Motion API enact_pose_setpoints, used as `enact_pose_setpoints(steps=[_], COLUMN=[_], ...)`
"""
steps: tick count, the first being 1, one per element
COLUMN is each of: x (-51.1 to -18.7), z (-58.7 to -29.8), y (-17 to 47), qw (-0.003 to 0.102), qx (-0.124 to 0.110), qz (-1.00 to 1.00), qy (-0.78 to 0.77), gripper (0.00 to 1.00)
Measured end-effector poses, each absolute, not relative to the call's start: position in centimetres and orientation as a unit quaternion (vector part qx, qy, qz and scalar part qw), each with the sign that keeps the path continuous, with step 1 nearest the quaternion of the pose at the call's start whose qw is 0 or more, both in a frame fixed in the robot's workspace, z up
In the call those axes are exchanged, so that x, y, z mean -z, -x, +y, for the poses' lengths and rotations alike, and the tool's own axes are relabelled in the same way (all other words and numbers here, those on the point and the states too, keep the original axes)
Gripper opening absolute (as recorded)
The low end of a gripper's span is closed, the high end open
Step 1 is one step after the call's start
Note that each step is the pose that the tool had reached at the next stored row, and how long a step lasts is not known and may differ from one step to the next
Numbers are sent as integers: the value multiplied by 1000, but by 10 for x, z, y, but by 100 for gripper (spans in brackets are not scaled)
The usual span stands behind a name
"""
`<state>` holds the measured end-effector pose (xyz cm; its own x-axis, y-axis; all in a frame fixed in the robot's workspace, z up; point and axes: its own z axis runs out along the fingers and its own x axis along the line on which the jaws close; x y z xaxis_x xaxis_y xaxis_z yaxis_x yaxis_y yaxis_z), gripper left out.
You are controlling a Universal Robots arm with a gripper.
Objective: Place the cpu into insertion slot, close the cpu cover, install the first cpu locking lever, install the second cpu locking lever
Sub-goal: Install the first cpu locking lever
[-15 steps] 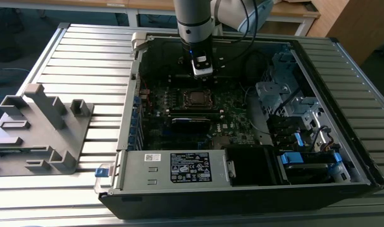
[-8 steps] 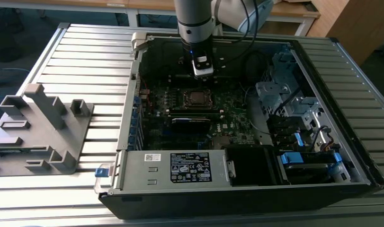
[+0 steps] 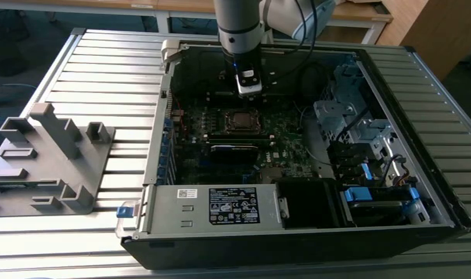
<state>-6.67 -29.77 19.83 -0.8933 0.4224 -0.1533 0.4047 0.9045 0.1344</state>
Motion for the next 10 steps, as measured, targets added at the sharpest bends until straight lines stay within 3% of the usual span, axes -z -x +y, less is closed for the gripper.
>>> enact_pose_setpoints(steps=[10], x=[-199], z=[-298], y=[67], qw=[90], qx=[-49], qz=[972], qy=[-213], gripper=[10])
